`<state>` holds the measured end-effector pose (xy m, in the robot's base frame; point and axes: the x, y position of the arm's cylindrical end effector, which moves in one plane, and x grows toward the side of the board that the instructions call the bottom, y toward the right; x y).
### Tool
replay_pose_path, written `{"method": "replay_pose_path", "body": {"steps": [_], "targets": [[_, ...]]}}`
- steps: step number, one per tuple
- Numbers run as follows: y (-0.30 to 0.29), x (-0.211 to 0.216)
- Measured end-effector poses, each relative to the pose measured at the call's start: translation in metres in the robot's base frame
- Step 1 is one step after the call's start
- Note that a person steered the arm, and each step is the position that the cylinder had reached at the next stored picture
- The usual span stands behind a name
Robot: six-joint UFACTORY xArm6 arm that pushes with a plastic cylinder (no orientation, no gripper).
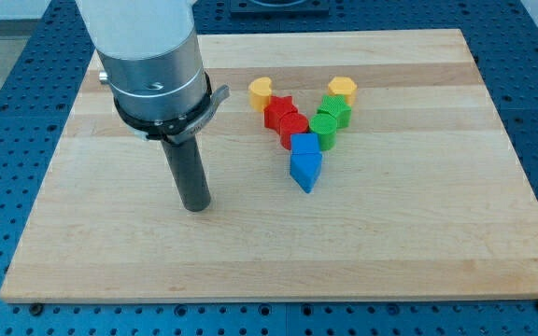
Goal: Separate the group of blocks
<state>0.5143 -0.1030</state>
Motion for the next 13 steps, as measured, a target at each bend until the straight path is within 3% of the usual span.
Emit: {"method": "replay_pose_path", "body": {"steps": [1, 2, 4, 7, 11, 13], "targets": [[0.000, 0.000], [0.000, -0.031], [0.000, -0.127], [0.093, -0.131], [0.110, -0.118], [0.146, -0.118]]}}
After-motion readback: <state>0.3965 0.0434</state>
